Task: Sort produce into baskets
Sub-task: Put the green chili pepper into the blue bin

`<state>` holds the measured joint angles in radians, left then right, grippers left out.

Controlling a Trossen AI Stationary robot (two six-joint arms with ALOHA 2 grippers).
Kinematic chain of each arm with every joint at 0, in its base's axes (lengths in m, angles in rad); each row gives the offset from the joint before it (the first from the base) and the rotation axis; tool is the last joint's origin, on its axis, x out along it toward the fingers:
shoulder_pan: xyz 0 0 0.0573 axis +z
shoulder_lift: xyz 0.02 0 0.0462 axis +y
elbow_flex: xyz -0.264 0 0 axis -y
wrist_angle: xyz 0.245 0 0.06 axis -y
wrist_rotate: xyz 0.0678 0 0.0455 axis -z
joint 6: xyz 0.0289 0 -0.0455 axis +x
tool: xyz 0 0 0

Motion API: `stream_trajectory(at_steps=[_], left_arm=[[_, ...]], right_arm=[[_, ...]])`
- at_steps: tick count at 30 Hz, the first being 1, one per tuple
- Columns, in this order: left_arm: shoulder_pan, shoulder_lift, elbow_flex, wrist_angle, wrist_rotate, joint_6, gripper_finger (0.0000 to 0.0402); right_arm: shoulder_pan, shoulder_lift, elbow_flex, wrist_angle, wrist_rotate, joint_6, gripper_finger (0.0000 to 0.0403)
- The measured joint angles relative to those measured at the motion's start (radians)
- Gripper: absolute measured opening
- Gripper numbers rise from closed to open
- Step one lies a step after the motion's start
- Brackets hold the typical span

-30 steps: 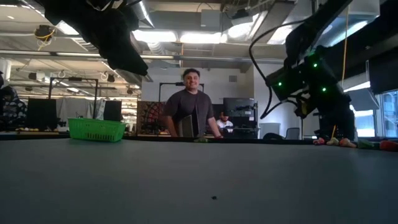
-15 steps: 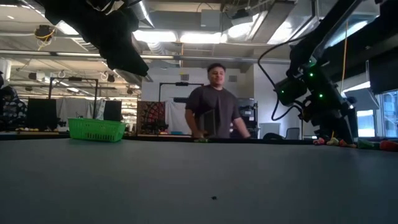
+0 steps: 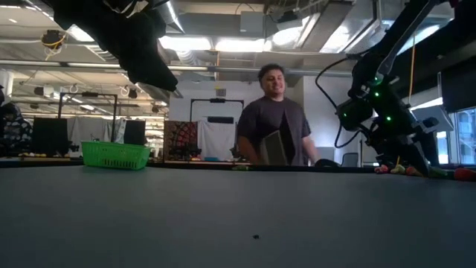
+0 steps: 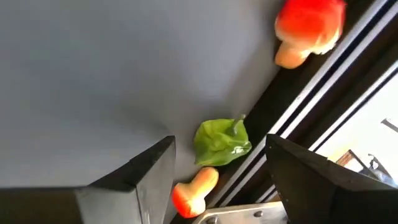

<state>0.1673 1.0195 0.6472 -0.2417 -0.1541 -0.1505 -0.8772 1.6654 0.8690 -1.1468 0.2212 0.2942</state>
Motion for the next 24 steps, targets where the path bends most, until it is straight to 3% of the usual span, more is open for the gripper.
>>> stream_trajectory(at_steps=[8,24], left_arm=[[0.0,0.0,0.0,0.0,-0.002,0.007,0.0155],[0.0,0.0,0.0,0.009,-0.006,0.03,0.0155]], right_arm=[[0.002,0.031,-0.099,0.061,0.033,0.012,0.0238],[0.006,0.036,-0.099,0.103,0.006,-0.06,0.0058]])
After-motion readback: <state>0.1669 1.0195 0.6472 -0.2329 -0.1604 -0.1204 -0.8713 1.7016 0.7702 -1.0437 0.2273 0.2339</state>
